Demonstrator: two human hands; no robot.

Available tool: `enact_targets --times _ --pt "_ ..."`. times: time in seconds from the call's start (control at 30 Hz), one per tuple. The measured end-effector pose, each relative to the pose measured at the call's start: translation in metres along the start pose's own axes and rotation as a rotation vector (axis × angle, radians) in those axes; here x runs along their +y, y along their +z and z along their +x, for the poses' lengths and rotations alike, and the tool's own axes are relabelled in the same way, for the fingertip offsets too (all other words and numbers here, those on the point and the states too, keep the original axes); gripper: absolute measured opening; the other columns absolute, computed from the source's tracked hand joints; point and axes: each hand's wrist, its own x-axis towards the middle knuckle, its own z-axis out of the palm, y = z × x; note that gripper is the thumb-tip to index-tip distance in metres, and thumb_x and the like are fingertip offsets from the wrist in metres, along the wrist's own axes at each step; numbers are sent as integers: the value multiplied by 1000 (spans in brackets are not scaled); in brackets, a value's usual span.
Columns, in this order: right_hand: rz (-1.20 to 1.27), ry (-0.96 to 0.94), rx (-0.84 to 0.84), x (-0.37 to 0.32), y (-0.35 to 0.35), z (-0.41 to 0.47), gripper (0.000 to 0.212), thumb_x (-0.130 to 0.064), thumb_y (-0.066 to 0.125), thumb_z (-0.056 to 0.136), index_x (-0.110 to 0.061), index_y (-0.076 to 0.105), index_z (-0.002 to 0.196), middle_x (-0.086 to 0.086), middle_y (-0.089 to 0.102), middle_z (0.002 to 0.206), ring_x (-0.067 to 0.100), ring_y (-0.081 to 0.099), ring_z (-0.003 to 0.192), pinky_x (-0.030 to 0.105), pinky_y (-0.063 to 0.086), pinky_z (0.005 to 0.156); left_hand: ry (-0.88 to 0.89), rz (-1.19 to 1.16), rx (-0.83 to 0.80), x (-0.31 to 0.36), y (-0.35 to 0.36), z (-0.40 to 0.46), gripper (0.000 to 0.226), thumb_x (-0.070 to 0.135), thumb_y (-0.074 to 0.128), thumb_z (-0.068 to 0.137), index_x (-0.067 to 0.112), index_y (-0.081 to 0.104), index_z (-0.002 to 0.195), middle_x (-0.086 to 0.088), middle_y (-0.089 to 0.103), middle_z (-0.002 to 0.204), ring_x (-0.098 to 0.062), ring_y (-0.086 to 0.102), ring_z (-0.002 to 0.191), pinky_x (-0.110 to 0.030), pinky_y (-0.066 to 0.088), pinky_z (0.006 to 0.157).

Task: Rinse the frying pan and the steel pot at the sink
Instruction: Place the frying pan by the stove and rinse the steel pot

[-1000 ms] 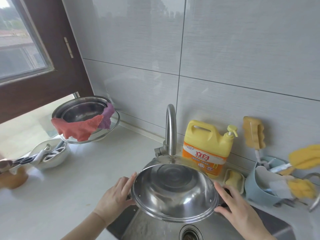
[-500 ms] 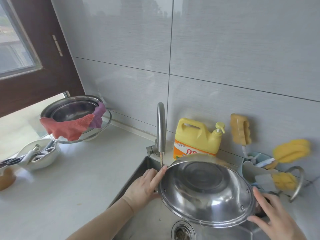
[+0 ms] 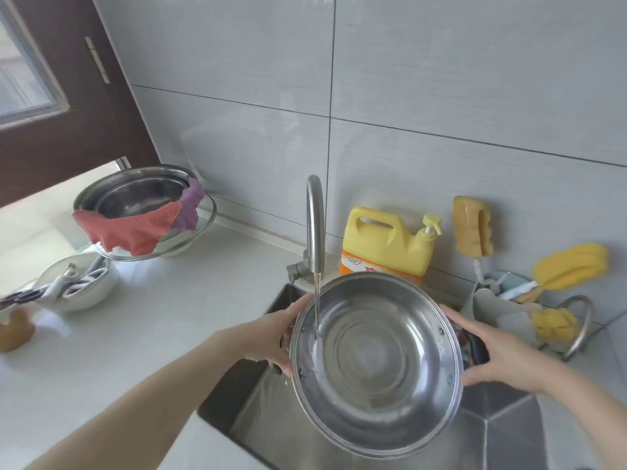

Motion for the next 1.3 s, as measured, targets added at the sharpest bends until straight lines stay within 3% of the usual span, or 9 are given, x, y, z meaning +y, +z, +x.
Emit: enact_targets --times 0.13,0.27,0.47,0.7,0.83,1.0,1.07,1.2,1.3 --pt "179 30 -189 -1 8 15 106 -22 91 61 -65 30 135 -29 44 142 -8 47 126 29 47 102 -137 -116 -243 8 -35 -12 129 11 89 65 73 1 136 -2 55 109 -34 72 88 -40 61 77" --pt "339 1 -366 5 36 27 99 -9 85 72 -51 32 144 -17 43 148 20 42 137 62 33 108 -257 -47 -474 23 -71 -21 115 9 85 73 57 10 146 -1 65 107 -30 74 79 -46 53 96" --pt "553 35 -426 1 92 31 99 3 75 75 -52 31 144 -11 47 145 25 54 94 36 48 69 -400 141 -520 40 -113 -29 120 18 87 73 47 2 153 3 62 90 -24 75 78 -38 49 102" --pt "482 -55 33 -24 127 41 114 -19 87 58 -62 23 142 -34 37 146 -4 33 138 42 25 118 -244 219 -155 29 -114 -48 132 6 87 63 67 -1 139 -8 47 124 -30 73 84 -31 61 67" --pt "341 -147 164 -35 93 41 113 -16 90 65 -47 21 149 -39 31 146 -12 28 137 19 19 117 -107 205 84 -3 -91 -47 136 12 88 62 64 -10 142 7 45 127 -13 49 109 -17 57 63" --pt "45 -201 133 -59 24 33 108 -22 88 69 -53 20 146 -16 47 137 7 50 121 0 33 91 -55 38 97 -22 -58 -35 136 19 90 66 49 -14 148 18 48 94 10 53 75 -11 46 64" --pt "-53 -188 40 -70 -3 27 105 -25 88 69 -61 20 140 -34 44 137 -12 44 122 1 33 93 -79 -50 20 -21 -49 -29 135 18 91 66 49 -12 150 17 54 87 8 57 67 -13 47 66" --pt "-98 -68 -216 -66 -33 18 102 -48 89 61 -71 23 135 -25 51 138 9 47 132 37 39 111 -133 -190 -266 -9 -50 -19 129 8 88 68 59 -1 146 12 63 109 -13 72 83 -26 56 74" --pt "97 -6 -363 -44 -17 14 104 -28 92 63 -61 30 139 -11 52 141 25 41 136 50 37 110 -195 -128 -443 7 -66 -18 124 11 86 71 53 -1 150 -3 67 117 -29 74 85 -29 59 76"
